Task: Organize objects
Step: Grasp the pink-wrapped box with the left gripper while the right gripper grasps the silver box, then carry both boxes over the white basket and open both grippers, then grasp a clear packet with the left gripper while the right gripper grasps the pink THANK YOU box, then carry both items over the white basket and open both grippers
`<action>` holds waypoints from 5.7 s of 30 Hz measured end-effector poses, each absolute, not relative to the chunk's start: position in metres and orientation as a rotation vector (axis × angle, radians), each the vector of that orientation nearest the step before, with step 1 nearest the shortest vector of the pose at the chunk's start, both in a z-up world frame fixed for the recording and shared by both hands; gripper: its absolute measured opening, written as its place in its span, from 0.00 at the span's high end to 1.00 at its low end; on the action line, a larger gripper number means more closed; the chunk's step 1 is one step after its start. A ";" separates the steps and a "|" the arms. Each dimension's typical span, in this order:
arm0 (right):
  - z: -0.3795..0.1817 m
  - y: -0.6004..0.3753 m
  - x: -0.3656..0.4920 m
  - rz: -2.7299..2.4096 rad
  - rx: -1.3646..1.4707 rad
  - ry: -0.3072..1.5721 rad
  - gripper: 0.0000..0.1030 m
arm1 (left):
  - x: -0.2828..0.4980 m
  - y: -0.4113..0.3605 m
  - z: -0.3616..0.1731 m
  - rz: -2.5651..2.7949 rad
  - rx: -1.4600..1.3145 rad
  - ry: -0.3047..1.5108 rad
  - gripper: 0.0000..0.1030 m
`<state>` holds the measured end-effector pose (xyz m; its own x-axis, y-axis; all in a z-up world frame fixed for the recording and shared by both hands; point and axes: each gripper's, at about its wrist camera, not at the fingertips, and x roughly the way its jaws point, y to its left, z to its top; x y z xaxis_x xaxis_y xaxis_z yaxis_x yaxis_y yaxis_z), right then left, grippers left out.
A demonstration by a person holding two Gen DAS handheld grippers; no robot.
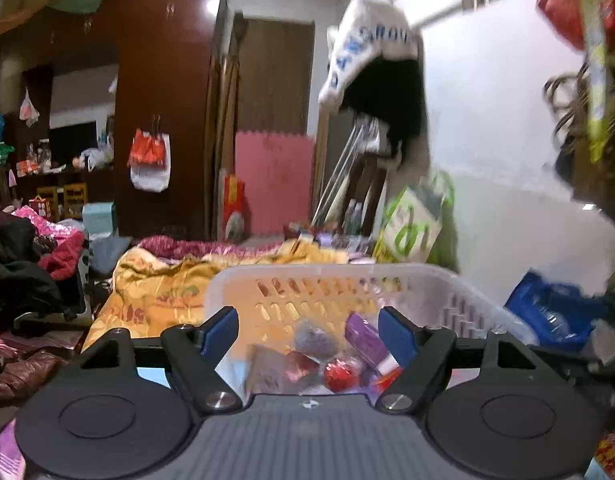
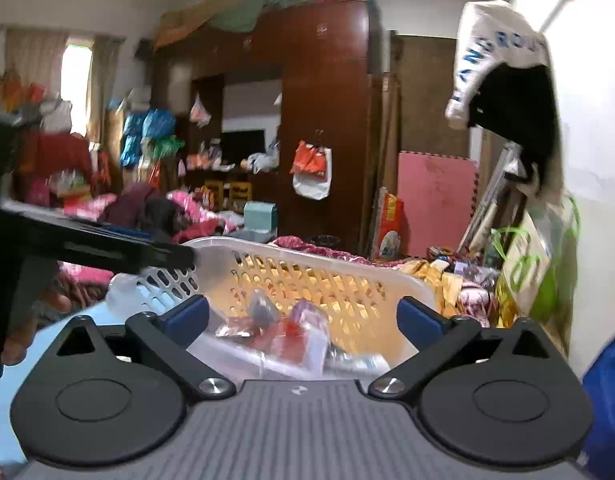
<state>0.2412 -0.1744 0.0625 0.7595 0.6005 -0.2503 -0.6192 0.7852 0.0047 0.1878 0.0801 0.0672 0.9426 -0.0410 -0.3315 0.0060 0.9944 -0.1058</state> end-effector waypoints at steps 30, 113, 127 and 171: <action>-0.029 -0.186 0.272 0.605 0.001 0.558 0.02 | 0.119 0.044 -0.023 -0.059 -0.037 0.396 0.30; -0.028 -0.161 0.219 0.831 -0.145 0.483 0.00 | 0.156 0.066 -0.031 -0.010 0.052 0.550 0.61; -0.032 -0.177 0.209 0.820 -0.095 0.391 0.28 | 0.142 0.082 -0.028 -0.047 -0.059 0.434 0.63; 0.085 -0.121 0.295 0.643 -0.112 0.283 0.08 | 0.243 0.076 0.073 -0.062 -0.084 0.418 0.32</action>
